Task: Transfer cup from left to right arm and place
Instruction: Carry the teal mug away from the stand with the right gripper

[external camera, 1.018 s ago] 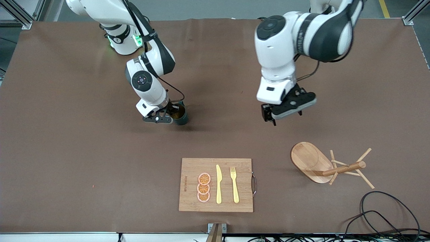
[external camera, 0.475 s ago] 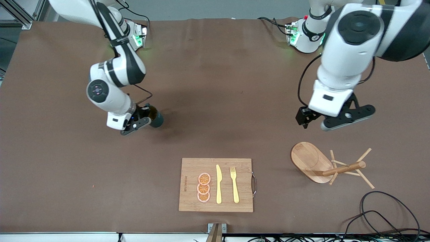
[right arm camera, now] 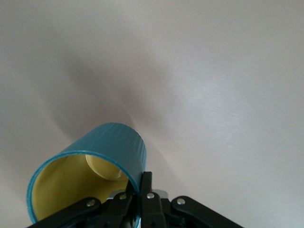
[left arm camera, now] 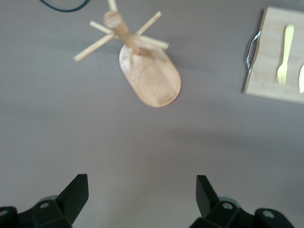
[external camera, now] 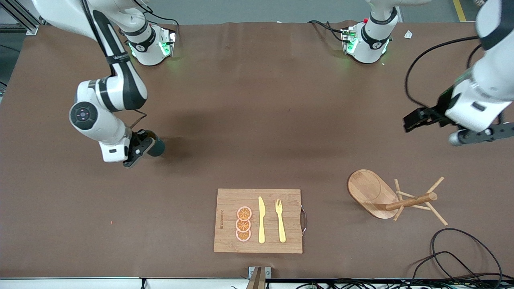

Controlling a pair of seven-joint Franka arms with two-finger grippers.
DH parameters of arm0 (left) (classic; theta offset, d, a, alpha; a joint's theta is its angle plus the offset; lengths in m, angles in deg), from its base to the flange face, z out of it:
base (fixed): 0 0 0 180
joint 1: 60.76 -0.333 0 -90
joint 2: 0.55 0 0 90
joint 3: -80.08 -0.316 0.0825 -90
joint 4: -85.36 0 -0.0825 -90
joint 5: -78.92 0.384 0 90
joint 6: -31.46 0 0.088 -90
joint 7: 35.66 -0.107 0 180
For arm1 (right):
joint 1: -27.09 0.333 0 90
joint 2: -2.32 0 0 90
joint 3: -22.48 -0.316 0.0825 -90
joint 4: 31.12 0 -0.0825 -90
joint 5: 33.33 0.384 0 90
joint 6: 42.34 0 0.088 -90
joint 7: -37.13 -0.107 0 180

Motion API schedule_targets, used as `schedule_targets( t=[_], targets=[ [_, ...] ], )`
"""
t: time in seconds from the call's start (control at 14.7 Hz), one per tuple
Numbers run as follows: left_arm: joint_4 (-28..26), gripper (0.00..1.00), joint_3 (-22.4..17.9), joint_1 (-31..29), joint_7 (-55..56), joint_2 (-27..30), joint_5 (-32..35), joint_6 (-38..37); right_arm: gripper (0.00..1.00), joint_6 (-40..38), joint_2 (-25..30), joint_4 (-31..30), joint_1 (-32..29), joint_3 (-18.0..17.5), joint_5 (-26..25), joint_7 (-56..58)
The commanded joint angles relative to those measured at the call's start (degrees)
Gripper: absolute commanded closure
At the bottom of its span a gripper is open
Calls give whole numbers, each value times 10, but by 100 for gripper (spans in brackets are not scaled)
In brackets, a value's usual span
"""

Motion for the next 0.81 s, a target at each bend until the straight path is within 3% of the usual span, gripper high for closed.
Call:
schedule_targets(
  t=[0.0, 0.34, 0.75],
  targets=[
    [-31, 0, 5, -32, -82, 42, -9, -18, 100, 27, 8, -10, -43, -11, -9, 125],
    [-49, 0, -40, -39, -186, 67, -4, -24, 100, 102, -35, -5, -98, -12, -9, 337],
    [-48, 0, -37, -39, -176, 74, 5, -19, 100, 97, -89, 54, -113, -11, -9, 451]
  ],
)
